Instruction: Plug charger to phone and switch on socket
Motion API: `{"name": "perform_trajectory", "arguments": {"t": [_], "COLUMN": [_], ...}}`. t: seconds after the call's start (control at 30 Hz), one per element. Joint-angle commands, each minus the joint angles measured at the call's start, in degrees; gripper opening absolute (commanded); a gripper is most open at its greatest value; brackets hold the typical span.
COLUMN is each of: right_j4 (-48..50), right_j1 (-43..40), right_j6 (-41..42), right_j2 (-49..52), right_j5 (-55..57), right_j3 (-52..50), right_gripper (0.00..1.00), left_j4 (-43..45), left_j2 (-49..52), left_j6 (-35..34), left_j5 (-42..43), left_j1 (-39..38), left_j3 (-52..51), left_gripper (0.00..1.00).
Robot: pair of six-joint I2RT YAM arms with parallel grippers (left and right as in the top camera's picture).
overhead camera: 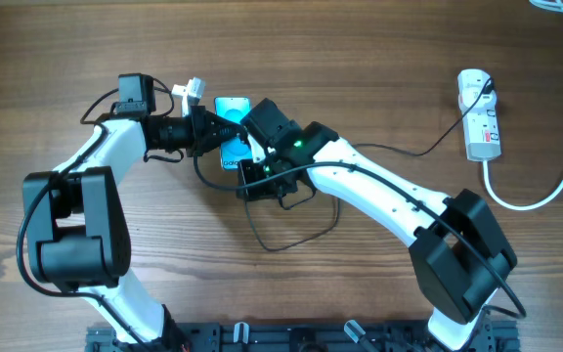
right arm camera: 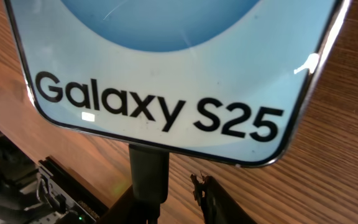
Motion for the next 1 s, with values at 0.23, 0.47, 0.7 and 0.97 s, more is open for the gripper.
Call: {"name": "perform_trajectory", "arguments": {"t": [0.23,0.47,0.7,0.97], "right_j4": [2.08,3.06,3.96,5.68], "right_j1": [0.37,0.35,-0.04,-3.52], "right_j6": [1.20,1.25,1.20,1.16], "right_j2": [-1.38,-1.38,-1.38,-1.38], "right_j5": [1.29,1.29,1.25,-2.47], "right_j3": [0.37,0.37,0.37,0.44], "right_gripper": [0.04,0.04,0.04,0.04], "left_j4": [0.02,-0.07,-0.07,-0.81], "left_j2": [-0.11,-0.11,-0.11,-0.11], "left_j6": [0.11,1.36,1.92,3.34], "left_j5": [3.04,3.08,4.72,6.34], "left_j1": [-1.73,-1.73,-2.05,-3.13], "left_j3": [-0.22,-0.20,-0.20,-0.22], "left_gripper": [0.04,0.04,0.04,0.04]}}
